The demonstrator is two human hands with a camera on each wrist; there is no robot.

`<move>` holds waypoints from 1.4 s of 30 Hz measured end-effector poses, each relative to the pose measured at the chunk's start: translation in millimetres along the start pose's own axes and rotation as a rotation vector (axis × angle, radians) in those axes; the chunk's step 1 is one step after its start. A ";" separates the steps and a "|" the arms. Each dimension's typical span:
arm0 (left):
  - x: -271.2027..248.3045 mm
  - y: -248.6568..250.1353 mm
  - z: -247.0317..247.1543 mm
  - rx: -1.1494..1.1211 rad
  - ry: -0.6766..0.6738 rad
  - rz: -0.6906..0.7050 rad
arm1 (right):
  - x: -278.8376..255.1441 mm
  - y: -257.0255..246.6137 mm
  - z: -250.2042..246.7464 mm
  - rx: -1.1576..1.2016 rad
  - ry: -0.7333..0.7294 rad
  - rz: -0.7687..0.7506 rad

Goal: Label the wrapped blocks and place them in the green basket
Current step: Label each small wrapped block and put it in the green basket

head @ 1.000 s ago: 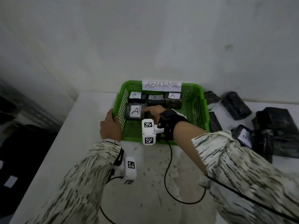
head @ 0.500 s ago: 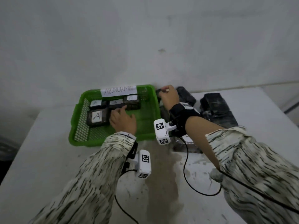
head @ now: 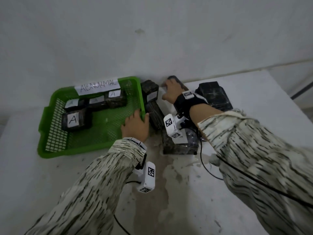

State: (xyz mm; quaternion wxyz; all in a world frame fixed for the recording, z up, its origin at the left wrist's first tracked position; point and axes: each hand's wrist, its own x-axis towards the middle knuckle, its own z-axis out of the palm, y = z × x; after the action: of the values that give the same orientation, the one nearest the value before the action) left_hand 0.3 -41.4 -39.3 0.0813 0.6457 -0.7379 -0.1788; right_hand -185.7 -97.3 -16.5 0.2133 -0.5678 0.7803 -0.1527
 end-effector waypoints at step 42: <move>-75.0 -47.8 -61.1 -1.258 -0.241 -0.039 | -192.8 -62.6 45.7 1.519 -0.116 0.119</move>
State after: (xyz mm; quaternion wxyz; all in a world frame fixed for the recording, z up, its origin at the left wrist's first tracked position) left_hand 77.4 17.6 7.7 0.3578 0.4631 -0.4842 -0.6505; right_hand -60.3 66.9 4.9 0.5938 -0.2291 0.4779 -0.6054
